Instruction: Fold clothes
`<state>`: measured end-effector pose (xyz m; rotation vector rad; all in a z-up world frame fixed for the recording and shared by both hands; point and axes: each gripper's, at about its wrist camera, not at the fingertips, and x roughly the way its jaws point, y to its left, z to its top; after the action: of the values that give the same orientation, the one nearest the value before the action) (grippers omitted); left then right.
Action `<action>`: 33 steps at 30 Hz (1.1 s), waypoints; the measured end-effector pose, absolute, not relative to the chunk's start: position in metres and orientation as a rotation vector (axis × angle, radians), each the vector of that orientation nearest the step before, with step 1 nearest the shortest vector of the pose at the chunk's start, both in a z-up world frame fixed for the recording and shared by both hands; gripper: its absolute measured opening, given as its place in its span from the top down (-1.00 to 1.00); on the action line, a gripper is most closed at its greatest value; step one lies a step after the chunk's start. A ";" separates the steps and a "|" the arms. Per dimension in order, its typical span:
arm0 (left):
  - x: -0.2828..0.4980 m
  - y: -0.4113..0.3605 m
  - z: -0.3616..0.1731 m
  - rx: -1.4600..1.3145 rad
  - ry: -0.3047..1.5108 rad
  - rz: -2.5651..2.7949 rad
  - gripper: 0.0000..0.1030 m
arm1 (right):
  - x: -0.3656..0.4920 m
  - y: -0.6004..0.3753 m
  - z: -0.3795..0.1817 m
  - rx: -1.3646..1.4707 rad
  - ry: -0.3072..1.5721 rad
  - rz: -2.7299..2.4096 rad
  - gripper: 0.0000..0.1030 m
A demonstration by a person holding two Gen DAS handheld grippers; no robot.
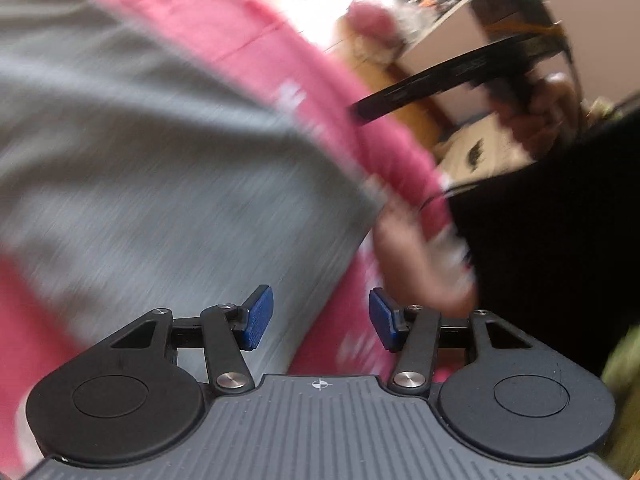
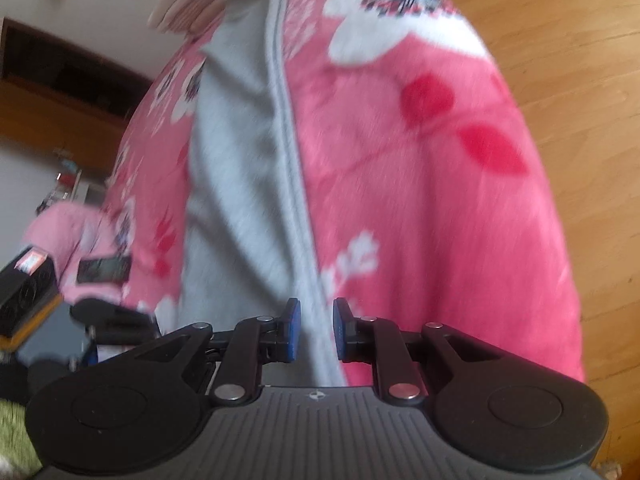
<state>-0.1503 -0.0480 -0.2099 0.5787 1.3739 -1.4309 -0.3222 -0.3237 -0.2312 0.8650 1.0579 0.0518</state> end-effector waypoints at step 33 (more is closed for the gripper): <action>-0.096 0.037 -0.206 0.171 1.449 -1.015 0.98 | -0.340 -0.275 -0.232 0.681 1.139 0.030 0.97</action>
<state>-0.0962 0.0365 -0.2065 0.1708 1.4488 -1.0151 -0.3397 -0.2755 -0.2324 0.6806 1.1395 0.0298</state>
